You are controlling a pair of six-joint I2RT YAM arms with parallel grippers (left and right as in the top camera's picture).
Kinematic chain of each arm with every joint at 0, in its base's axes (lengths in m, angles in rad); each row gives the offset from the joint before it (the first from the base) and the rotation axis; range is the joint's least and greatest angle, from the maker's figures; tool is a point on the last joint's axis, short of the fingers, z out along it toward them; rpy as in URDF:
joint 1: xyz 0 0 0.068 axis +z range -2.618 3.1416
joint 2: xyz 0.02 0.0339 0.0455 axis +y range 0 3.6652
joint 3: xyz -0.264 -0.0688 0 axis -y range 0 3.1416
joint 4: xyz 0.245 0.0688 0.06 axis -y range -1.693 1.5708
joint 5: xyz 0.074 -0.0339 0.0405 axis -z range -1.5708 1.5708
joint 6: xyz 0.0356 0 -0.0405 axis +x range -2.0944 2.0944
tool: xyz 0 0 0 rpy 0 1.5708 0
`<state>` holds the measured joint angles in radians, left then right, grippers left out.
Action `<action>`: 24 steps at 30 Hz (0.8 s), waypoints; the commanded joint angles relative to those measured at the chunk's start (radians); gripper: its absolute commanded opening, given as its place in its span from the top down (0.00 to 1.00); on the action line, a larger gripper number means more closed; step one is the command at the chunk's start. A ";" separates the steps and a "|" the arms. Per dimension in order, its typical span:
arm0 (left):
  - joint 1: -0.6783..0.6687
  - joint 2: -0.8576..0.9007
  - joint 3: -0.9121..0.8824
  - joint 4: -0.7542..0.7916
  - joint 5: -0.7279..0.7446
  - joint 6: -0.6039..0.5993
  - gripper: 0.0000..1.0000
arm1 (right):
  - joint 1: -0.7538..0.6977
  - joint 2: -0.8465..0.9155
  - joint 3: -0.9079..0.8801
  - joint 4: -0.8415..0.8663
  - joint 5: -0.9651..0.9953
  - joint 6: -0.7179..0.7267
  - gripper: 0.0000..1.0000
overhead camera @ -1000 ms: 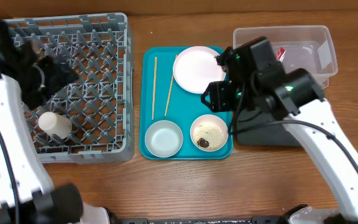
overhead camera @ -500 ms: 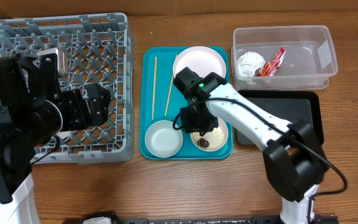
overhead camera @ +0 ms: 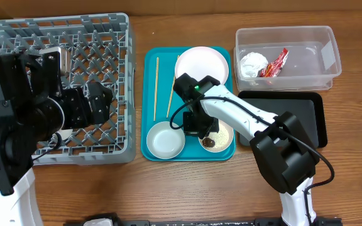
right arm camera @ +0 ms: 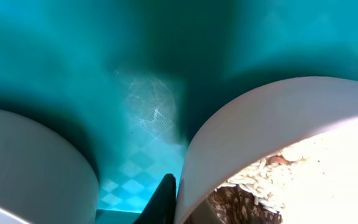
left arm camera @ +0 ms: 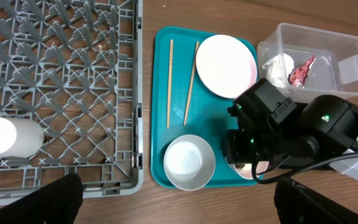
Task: Sort waste into correct bins and load items into the dishwasher
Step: 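Grasp the pink bowl rim with the right gripper and lift, then tip the pink bowl over the black tray to dump the rice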
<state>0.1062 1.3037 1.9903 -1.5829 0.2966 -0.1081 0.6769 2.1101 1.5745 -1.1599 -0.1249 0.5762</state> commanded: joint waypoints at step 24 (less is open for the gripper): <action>-0.004 0.058 0.008 0.001 0.008 0.019 0.00 | -0.440 -0.389 -0.028 -0.054 -0.506 -0.316 0.96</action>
<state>0.1062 1.3491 1.9903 -1.5826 0.2966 -0.1040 0.3050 1.7226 1.5993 -1.2160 -0.4656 0.3882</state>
